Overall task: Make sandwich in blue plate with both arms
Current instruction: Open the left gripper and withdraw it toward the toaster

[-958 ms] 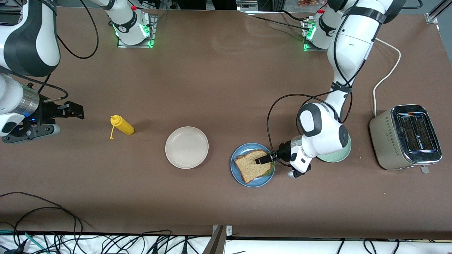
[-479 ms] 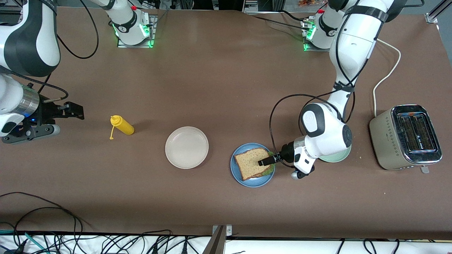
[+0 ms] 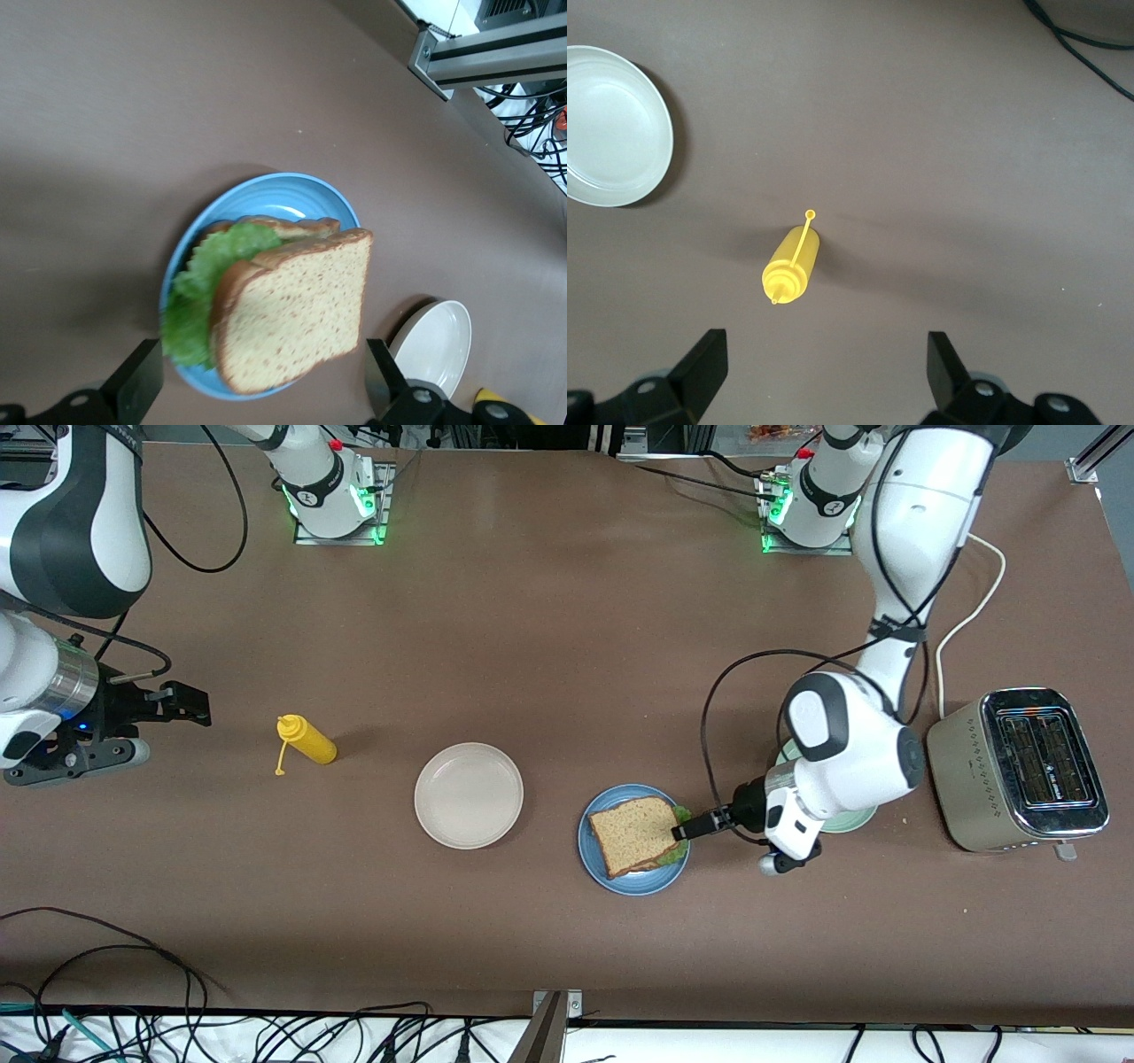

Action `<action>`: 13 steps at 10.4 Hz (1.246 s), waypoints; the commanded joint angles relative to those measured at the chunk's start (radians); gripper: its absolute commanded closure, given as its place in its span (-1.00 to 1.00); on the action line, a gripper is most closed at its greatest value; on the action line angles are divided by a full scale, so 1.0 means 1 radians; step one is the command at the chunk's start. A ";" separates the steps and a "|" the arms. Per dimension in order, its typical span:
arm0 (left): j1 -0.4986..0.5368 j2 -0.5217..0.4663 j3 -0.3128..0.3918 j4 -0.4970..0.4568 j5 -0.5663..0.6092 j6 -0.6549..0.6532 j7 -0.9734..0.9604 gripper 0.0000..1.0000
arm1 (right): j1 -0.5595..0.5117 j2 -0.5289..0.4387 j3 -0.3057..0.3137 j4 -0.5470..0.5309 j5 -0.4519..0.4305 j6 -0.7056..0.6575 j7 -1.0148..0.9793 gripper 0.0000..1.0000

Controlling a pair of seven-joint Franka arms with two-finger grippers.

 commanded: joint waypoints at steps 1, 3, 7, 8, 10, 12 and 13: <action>0.082 -0.176 -0.002 -0.119 0.149 -0.147 0.013 -1.00 | 0.005 -0.025 0.002 -0.031 -0.010 0.022 0.017 -1.00; 0.119 -0.256 -0.002 -0.138 0.267 -0.230 0.009 -1.00 | 0.005 -0.025 0.005 -0.031 -0.010 0.025 0.066 -1.00; 0.154 -0.476 -0.001 -0.242 0.531 -0.365 -0.028 -1.00 | 0.005 -0.025 0.009 -0.031 -0.009 0.023 0.168 -1.00; 0.154 -0.519 -0.002 -0.238 0.617 -0.422 -0.053 -1.00 | 0.005 -0.025 0.009 -0.031 -0.009 0.025 0.170 -1.00; 0.156 -0.601 -0.002 -0.238 0.722 -0.534 -0.060 -1.00 | 0.007 -0.025 0.011 -0.031 -0.009 0.025 0.179 -1.00; 0.171 -0.661 -0.001 -0.221 0.789 -0.641 -0.059 -1.00 | 0.007 -0.025 0.011 -0.031 -0.009 0.030 0.169 -1.00; 0.171 -0.693 0.001 -0.219 0.823 -0.681 -0.059 -1.00 | 0.008 -0.025 0.012 -0.031 -0.009 0.028 0.169 -1.00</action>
